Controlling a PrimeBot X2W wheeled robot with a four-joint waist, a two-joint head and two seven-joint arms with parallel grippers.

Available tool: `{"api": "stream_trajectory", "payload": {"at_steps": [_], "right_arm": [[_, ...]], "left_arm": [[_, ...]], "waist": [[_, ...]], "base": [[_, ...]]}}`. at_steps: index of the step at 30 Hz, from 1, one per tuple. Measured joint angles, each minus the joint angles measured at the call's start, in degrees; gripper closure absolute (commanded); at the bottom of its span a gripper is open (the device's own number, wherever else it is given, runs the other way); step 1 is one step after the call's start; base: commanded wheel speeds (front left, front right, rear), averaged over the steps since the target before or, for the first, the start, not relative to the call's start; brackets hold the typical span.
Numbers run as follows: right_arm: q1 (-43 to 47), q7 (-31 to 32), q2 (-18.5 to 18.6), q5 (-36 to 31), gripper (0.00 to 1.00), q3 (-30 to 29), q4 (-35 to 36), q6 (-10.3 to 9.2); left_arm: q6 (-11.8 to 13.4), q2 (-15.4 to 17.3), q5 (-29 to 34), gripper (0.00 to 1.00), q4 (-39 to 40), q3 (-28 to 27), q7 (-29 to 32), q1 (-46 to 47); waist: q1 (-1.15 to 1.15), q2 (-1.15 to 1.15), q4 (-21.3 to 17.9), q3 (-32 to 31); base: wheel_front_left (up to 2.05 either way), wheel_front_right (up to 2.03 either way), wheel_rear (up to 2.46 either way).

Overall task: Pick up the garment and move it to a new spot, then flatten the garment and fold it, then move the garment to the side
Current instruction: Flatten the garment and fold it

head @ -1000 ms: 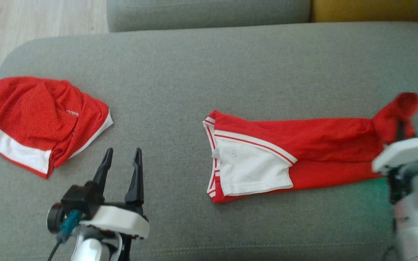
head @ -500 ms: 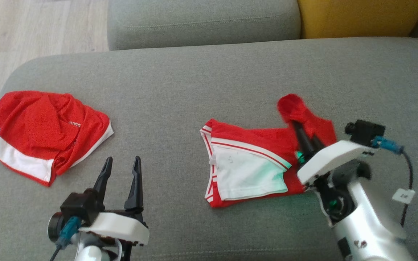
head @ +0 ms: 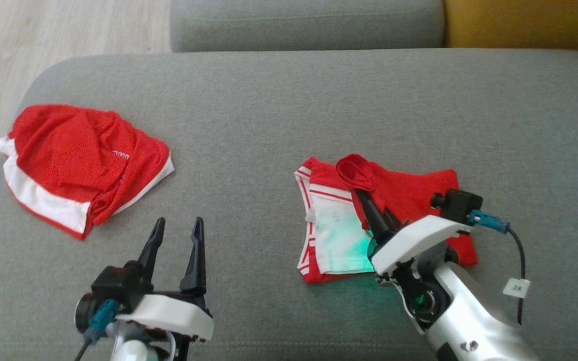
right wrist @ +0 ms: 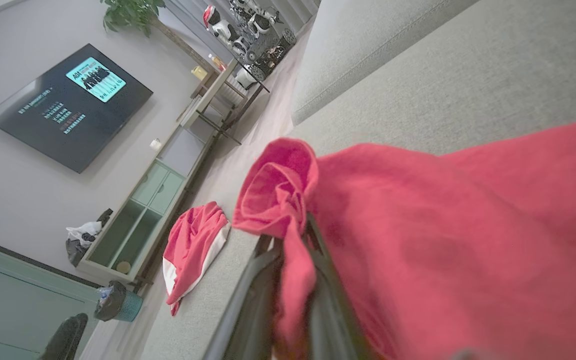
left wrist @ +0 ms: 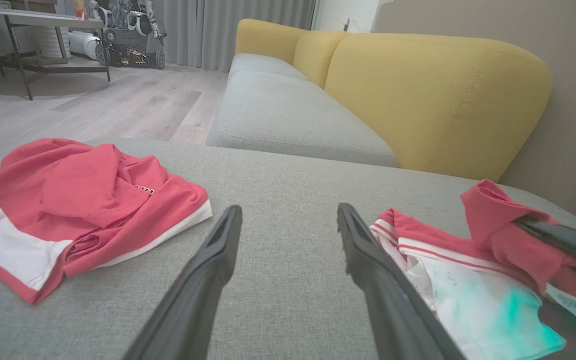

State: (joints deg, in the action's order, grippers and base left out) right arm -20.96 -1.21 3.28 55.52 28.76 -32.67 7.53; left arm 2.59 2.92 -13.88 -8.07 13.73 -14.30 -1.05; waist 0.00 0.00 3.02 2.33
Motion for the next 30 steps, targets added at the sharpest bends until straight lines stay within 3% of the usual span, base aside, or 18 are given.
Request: {"api": "stream_trajectory", "payload": {"at_steps": [5,7,11,18,24,30], "right_arm": [[-3.9,-3.6,0.1,1.3,0.97,4.9,-5.8,0.0],[-4.6,-3.9,0.2,2.6,0.0,7.3,-7.6,0.0],[-4.7,-4.9,0.2,6.4,0.0,13.5,-8.5,0.0],[-7.7,-8.0,0.3,10.0,0.0,16.8,-9.0,0.0],[-12.8,-11.9,1.1,-0.4,0.0,14.0,-15.9,0.0],[-13.2,-13.0,9.1,-12.2,0.0,7.7,-15.9,0.0]], "left_arm": [[0.3,0.0,-0.5,0.0,-0.5,0.4,0.0,0.1],[0.5,0.0,-0.6,0.0,-0.8,0.4,0.0,0.1],[0.5,0.0,-0.6,0.0,-1.6,0.2,0.0,0.1],[0.5,0.0,-1.0,0.0,-1.7,0.1,0.0,-0.1],[0.5,0.0,-1.0,0.0,-0.6,-0.1,0.0,-0.6],[0.5,0.0,-1.4,0.0,1.0,0.0,0.0,-1.0]], "waist": [[0.0,0.0,1.6,1.1],[0.0,0.0,2.1,1.3],[0.0,0.0,2.2,0.7],[0.0,0.0,1.0,-1.4],[0.0,0.0,-0.9,-2.8],[0.0,0.0,-2.2,-2.9]], "base": [[0.0,0.0,0.0],[0.0,0.0,0.0],[0.0,0.0,0.0],[0.0,0.0,0.0],[0.0,0.0,0.0],[0.0,0.0,0.0]]}}
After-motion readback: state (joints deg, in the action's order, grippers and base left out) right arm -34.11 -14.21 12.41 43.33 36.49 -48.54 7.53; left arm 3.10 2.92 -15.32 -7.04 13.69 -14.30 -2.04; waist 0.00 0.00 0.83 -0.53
